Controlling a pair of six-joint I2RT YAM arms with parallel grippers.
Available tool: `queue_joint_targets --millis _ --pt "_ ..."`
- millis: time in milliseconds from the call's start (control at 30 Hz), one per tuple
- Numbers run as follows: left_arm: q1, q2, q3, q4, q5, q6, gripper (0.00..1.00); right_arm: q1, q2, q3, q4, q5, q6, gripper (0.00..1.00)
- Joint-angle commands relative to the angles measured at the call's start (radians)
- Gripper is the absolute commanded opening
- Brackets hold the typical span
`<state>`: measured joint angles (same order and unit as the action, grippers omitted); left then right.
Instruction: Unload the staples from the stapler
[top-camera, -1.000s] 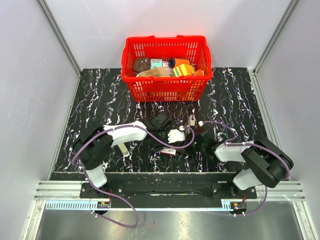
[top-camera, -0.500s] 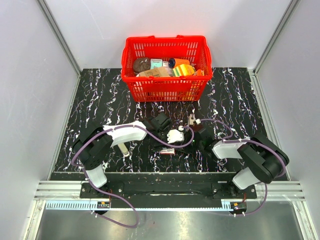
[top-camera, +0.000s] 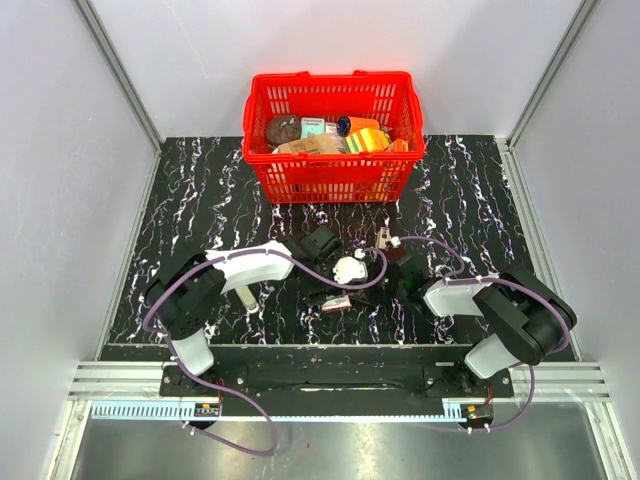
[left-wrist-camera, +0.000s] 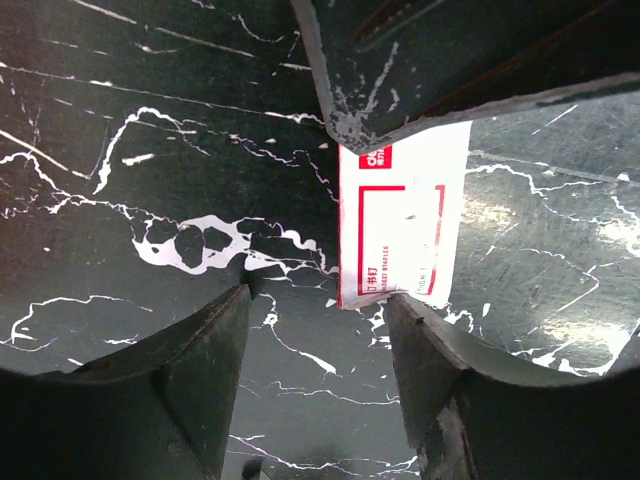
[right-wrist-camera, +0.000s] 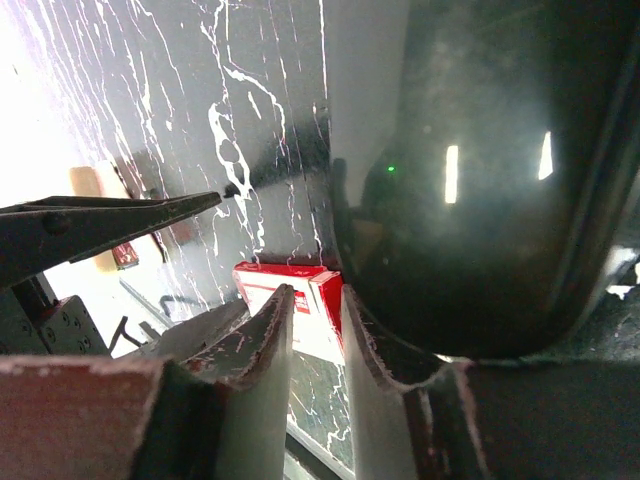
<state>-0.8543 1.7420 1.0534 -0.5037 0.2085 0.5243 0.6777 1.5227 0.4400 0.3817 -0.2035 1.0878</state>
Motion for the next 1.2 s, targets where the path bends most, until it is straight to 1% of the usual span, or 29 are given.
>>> queue_joint_targets --millis 0,100,333,467,533,567,733,800,933,1067,1100,1133,1167 --pt "0.004 -0.032 0.033 0.151 0.043 -0.055 0.61 0.006 0.024 0.009 0.009 -0.051 -0.019 0.32" --pt "0.003 -0.025 0.042 0.165 0.054 -0.089 0.61 0.011 0.021 0.017 0.003 -0.054 -0.017 0.32" --pt "0.003 0.014 0.06 0.159 0.069 -0.107 0.61 0.016 0.007 0.032 -0.026 -0.034 -0.02 0.32" --pt "0.008 -0.005 0.056 0.157 0.031 -0.095 0.62 0.017 -0.004 0.042 -0.07 -0.022 -0.037 0.33" --pt "0.017 -0.033 0.051 0.145 0.014 -0.081 0.66 0.017 -0.027 0.045 -0.116 0.001 -0.046 0.36" --pt "0.024 -0.051 0.048 0.136 0.008 -0.073 0.76 0.017 -0.045 0.046 -0.138 0.015 -0.052 0.38" --pt "0.058 -0.131 0.046 0.081 -0.003 -0.057 0.82 0.014 -0.127 0.06 -0.276 0.078 -0.091 0.44" --pt "0.083 -0.156 0.063 0.044 0.014 -0.055 0.96 0.016 -0.148 0.071 -0.312 0.091 -0.104 0.45" --pt "0.136 -0.209 0.074 -0.022 0.051 -0.053 0.99 0.01 -0.182 0.097 -0.375 0.116 -0.147 0.47" --pt "0.205 -0.304 0.062 -0.077 0.068 -0.056 0.99 0.003 -0.232 0.156 -0.501 0.168 -0.218 0.5" --pt "0.23 -0.33 0.063 -0.093 0.075 -0.064 0.99 0.002 -0.248 0.183 -0.532 0.186 -0.238 0.52" --pt "0.259 -0.363 0.069 -0.11 0.083 -0.07 0.99 0.002 -0.26 0.212 -0.568 0.199 -0.264 0.6" --pt "0.291 -0.404 0.079 -0.133 0.091 -0.076 0.99 0.0 -0.271 0.247 -0.608 0.234 -0.285 0.65"
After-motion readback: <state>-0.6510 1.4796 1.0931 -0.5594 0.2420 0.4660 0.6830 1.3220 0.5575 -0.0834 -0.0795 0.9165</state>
